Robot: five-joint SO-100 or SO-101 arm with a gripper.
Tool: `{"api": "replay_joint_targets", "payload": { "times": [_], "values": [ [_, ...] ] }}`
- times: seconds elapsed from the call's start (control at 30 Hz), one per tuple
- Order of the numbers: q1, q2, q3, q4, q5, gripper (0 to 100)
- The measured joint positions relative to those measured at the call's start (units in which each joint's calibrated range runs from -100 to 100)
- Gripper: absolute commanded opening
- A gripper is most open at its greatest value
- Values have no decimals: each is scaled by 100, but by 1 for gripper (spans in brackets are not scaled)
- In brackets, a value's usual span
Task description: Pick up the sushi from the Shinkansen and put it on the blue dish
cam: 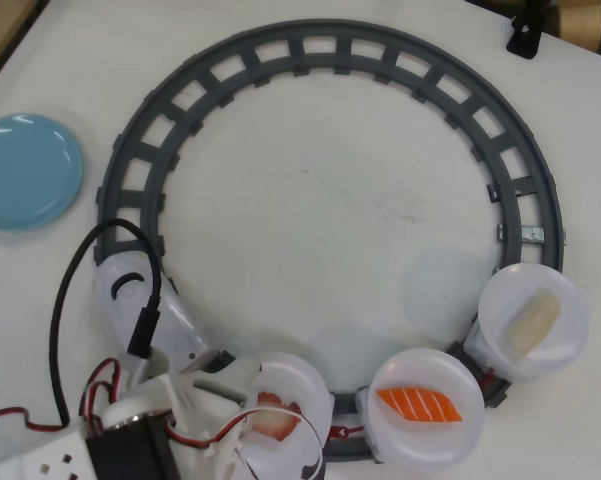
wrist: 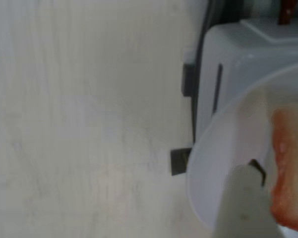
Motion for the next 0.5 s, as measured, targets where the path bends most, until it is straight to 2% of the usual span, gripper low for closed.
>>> {"api": "replay_joint_targets", "payload": {
  "times": [0.27, 0.5],
  "values": [
    [-114, 0, 27, 50, -62, 33],
    [-204, -8, 750, -445, -72, 33]
  ]
}}
